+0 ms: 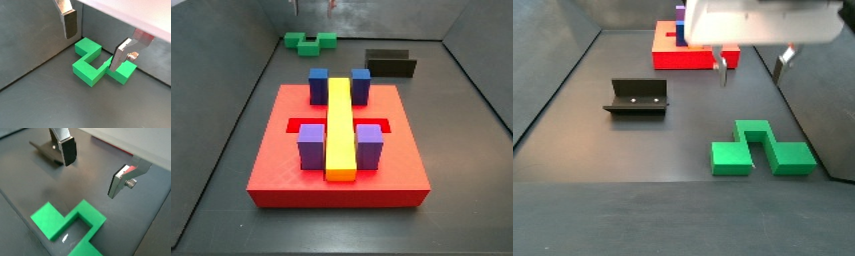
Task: Pick up the green object. Move up. Place the green object on the fixture. Regrasp the green object. Move to above the board. Insert the green object.
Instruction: Pick up the green object.
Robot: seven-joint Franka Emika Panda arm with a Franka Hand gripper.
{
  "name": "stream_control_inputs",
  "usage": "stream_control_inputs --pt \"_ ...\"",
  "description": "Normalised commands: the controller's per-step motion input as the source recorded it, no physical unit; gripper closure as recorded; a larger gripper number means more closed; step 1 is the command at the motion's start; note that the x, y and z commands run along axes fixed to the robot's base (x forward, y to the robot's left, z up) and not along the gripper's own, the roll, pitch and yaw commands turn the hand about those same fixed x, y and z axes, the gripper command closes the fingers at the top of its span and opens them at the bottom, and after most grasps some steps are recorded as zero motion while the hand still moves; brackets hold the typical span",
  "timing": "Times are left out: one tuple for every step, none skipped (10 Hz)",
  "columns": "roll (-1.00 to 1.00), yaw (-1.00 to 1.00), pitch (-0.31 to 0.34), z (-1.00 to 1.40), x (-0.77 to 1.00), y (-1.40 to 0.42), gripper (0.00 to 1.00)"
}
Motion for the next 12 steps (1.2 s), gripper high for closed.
stream_control_inputs --pt "0.20 0.00 -0.031 -0.54 -0.11 0.17 0.00" --pt "0.18 0.00 -0.021 -0.51 -0.02 0.13 0.00" --pt "0.17 0.00 -0.023 -0.49 -0.01 0.12 0.00" --pt "0.16 0.00 -0.020 -0.47 -0.01 0.12 0.00" --pt "0.13 0.00 -0.023 -0.44 0.00 0.10 0.00" --pt "0.11 0.00 -0.024 -0.41 -0.01 0.09 0.00" --pt "0.09 -0.01 -0.026 -0.36 -0.07 0.07 0.00" --pt "0.06 -0.03 -0.039 -0.36 -0.07 0.09 0.00" --pt "0.04 -0.03 -0.043 -0.33 -0.05 0.09 0.00" --pt "0.00 0.00 -0.027 -0.20 0.00 0.06 0.00" --pt "0.00 0.00 -0.010 -0.10 0.00 0.03 0.00" --pt "0.00 0.00 -0.023 -0.11 0.00 0.03 0.00"
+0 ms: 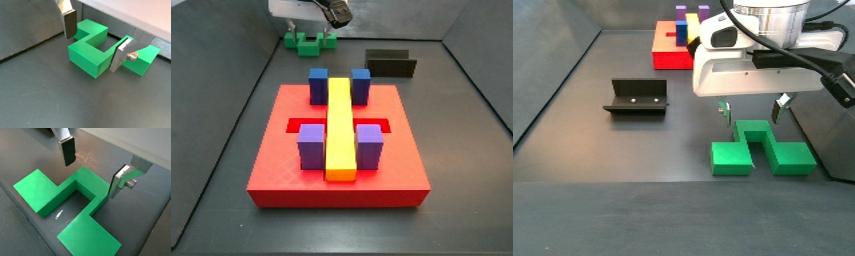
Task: Pick up the green object. Move up. Place the green object on the fixture. Regrasp the green object. Move to above the board. Insert the green object.
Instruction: Pick up the green object.
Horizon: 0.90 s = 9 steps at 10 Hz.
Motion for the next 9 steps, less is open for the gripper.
stream_control_inputs --pt "0.00 0.00 -0.023 -0.12 0.00 0.05 0.00" --pt "-0.01 0.00 -0.034 -0.15 -0.04 0.09 0.00" --pt "0.00 0.00 -0.039 -0.18 -0.04 0.08 0.00" --pt "-0.01 0.00 -0.043 -0.17 -0.04 0.07 0.00" --pt "-0.01 0.00 -0.046 -0.17 -0.04 0.08 0.00" --pt "-0.01 0.00 -0.046 -0.18 -0.03 0.07 0.00" --pt "-0.02 0.00 -0.044 -0.16 0.00 0.03 0.00" --pt "-0.02 0.00 -0.043 -0.16 0.00 0.00 0.00" --pt "-0.02 0.00 -0.049 -0.21 0.00 0.00 0.00"
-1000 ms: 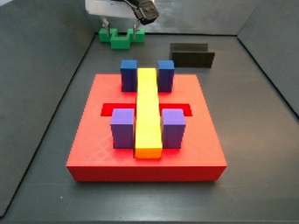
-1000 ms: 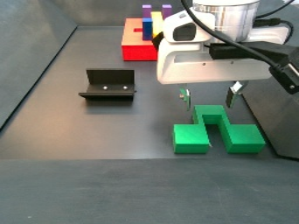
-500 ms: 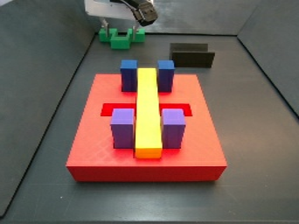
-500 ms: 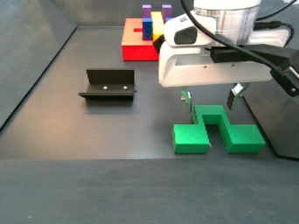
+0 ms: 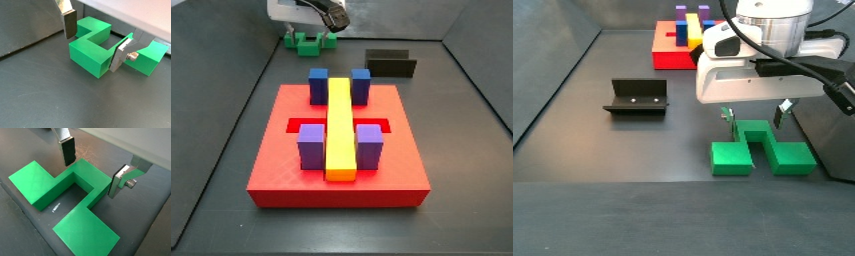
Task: Pick up the green object. Move up. Place the green object on the fixture. Regrasp the green object. Move to above the board. Insert the green object.
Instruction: Pick up the green object.
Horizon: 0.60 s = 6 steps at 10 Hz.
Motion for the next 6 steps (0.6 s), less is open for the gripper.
stream_control_inputs --pt "0.00 0.00 -0.051 -0.26 0.00 0.04 0.00" --pt "0.00 0.00 -0.050 -0.27 0.00 0.06 0.00" --pt "-0.01 0.00 -0.056 -0.24 0.00 0.04 0.00" --pt "-0.01 0.00 -0.053 -0.21 0.00 0.02 0.00" --pt "-0.01 0.00 -0.047 -0.21 0.00 0.03 0.00" --pt "-0.01 0.00 -0.050 -0.21 0.00 0.03 0.00"
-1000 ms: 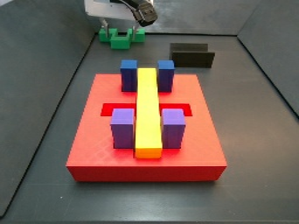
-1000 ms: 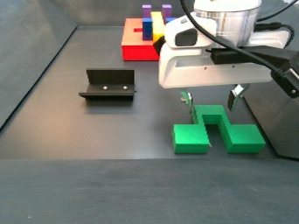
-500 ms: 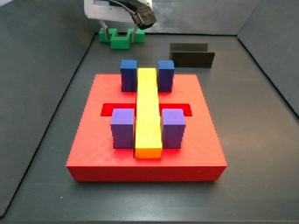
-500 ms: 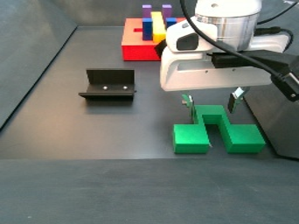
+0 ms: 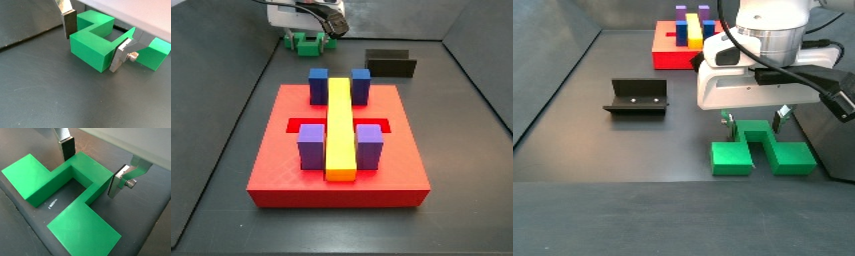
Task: Pick up the green object. Move up. Place the green object on the fixture. Regrasp the green object. Move to above the board. Insert the green object.
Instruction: Pick up the green object.
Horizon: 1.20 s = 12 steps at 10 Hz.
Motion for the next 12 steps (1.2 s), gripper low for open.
stream_control_inputs --pt "0.00 0.00 -0.040 -0.18 0.00 0.04 0.00" --pt "0.00 0.00 0.000 0.00 0.00 0.00 0.00" --pt "0.00 0.00 0.000 0.00 0.00 0.00 1.00" --pt "0.00 0.00 0.000 0.00 0.00 0.00 1.00" --pt "0.00 0.00 0.000 0.00 0.00 0.00 1.00" --pt "0.00 0.00 0.000 0.00 0.00 0.00 1.00" --pt "0.00 0.00 0.000 0.00 0.00 0.00 1.00" --pt "0.00 0.00 0.000 0.00 0.00 0.00 1.00" --pt "0.00 0.00 0.000 0.00 0.00 0.00 1.00" --pt "0.00 0.00 0.000 0.00 0.00 0.00 1.00" --pt "0.00 0.00 0.000 0.00 0.00 0.00 1.00" --pt "0.00 0.00 0.000 0.00 0.00 0.00 1.00"
